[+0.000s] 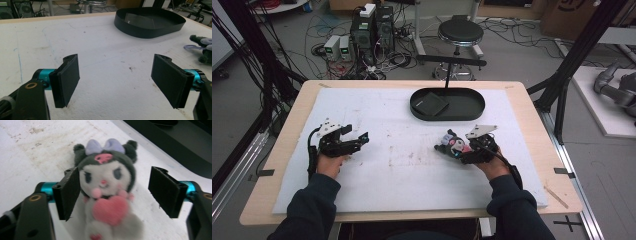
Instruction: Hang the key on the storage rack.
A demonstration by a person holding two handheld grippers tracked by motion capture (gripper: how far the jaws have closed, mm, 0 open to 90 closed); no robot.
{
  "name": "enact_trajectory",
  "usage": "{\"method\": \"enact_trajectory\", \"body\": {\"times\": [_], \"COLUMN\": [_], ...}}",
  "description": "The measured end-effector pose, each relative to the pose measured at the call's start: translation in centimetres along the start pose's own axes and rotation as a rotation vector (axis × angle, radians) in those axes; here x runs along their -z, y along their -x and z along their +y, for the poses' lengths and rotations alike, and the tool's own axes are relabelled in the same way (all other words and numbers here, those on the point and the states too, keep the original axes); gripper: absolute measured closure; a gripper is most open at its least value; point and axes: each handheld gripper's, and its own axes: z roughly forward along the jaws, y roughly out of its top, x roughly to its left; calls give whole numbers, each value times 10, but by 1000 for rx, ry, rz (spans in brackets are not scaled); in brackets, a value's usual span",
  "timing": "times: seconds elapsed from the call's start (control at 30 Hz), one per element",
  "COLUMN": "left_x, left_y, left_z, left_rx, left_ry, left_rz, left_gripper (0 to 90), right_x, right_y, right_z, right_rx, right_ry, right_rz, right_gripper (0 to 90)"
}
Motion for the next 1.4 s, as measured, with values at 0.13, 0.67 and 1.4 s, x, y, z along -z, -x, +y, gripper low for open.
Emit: {"method": "enact_trajectory", "body": {"times": [0.13, 0.67, 1.4], "left_x": [0, 1, 2], "left_y": [0, -2, -2], "left_z": [0, -1, 0], "left_rx": [6, 6, 0], "left_ry": [-4, -3, 25], "left_rz": [2, 3, -8], "left_gripper": [228, 235, 241], "right_x": [-16, 6, 73], "right_y": [-11, 26, 109], "right_z": [2, -7, 26], "right_rx": [46, -44, -169], "right_ry": [-74, -18, 175], "right_rz": [-48, 48, -165], "right_gripper": [231, 385, 384]}}
